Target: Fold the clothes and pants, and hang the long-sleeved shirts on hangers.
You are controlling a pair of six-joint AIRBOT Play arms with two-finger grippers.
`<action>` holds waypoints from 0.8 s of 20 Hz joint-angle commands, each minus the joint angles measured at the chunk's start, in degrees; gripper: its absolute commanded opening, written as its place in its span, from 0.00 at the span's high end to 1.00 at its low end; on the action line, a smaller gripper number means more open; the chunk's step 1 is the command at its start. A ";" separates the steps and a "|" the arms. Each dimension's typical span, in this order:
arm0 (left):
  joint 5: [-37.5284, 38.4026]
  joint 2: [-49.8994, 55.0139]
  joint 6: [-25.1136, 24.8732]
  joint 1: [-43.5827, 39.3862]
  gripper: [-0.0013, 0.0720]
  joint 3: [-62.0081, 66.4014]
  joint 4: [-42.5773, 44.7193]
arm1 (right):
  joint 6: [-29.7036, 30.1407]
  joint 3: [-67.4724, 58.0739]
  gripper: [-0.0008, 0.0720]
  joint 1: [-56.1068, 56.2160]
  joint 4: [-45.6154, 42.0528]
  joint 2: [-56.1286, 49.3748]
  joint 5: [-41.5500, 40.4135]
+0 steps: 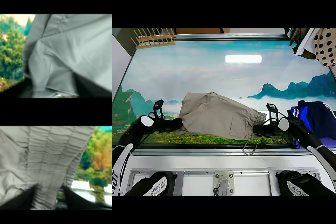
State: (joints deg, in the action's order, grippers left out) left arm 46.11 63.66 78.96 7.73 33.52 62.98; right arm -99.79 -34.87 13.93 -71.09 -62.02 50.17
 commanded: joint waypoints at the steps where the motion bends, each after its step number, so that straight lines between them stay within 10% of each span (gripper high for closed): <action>1: 8.33 -3.21 -1.16 1.90 0.14 6.16 0.44 | 2.93 -3.04 0.09 -2.43 3.43 4.22 4.52; 8: 14.78 -17.59 1.95 0.81 0.15 9.55 -0.07 | 20.55 -4.50 0.09 -26.29 12.09 8.90 17.99; 9: 14.75 -18.34 2.99 -0.87 0.30 9.55 -0.07 | 23.06 -3.43 0.09 -28.96 14.45 7.32 17.27; 11: 13.92 -18.69 3.43 -5.46 0.98 9.55 -0.09 | 28.04 -0.66 0.08 -32.98 19.02 2.80 14.99; 16: 5.66 -18.64 4.81 -17.00 0.98 9.55 -0.07 | 40.22 1.84 0.08 -31.98 30.99 -10.80 11.69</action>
State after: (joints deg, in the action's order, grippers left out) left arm 56.60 45.43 82.67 -3.57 42.98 62.85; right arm -67.83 -34.13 -17.74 -48.56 -66.15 63.13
